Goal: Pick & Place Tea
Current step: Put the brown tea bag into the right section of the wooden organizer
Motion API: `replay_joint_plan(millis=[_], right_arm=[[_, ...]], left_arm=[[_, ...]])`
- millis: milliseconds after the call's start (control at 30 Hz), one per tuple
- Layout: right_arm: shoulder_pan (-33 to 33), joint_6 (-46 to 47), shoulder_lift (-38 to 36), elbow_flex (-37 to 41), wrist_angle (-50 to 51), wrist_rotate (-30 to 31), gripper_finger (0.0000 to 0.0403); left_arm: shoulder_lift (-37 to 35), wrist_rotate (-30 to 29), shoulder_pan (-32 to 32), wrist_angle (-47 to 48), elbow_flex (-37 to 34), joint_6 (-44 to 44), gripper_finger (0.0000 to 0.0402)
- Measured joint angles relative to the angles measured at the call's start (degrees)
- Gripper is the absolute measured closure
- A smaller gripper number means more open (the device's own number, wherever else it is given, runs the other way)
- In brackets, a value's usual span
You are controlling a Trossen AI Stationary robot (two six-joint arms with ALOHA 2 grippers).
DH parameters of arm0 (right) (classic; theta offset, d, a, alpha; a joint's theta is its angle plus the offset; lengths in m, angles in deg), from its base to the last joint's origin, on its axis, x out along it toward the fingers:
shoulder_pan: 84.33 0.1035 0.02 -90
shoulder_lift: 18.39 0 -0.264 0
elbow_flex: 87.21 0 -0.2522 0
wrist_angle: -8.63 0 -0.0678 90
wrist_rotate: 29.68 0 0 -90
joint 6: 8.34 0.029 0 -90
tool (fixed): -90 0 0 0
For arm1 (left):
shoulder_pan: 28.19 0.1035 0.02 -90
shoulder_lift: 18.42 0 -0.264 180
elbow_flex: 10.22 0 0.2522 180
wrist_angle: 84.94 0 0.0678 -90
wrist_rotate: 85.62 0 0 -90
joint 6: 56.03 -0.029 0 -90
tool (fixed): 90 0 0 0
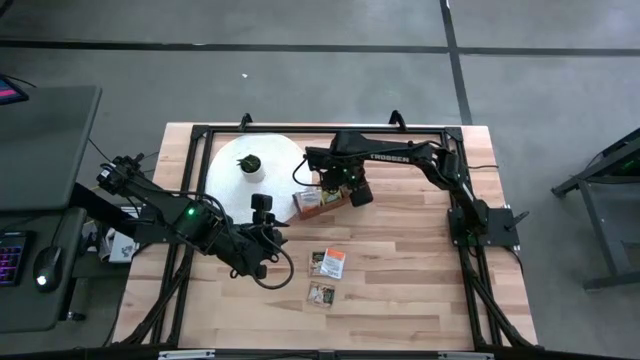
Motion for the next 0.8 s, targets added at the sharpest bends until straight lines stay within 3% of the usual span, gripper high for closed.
replay_joint_plan(millis=[800], right_arm=[[-0.04, -0.56, 0.00, 0.00, -0.07, 4.47, 0.0402]], left_arm=[[0.00, 1.57, 0.00, -0.02, 0.00, 0.22, 0.0244]])
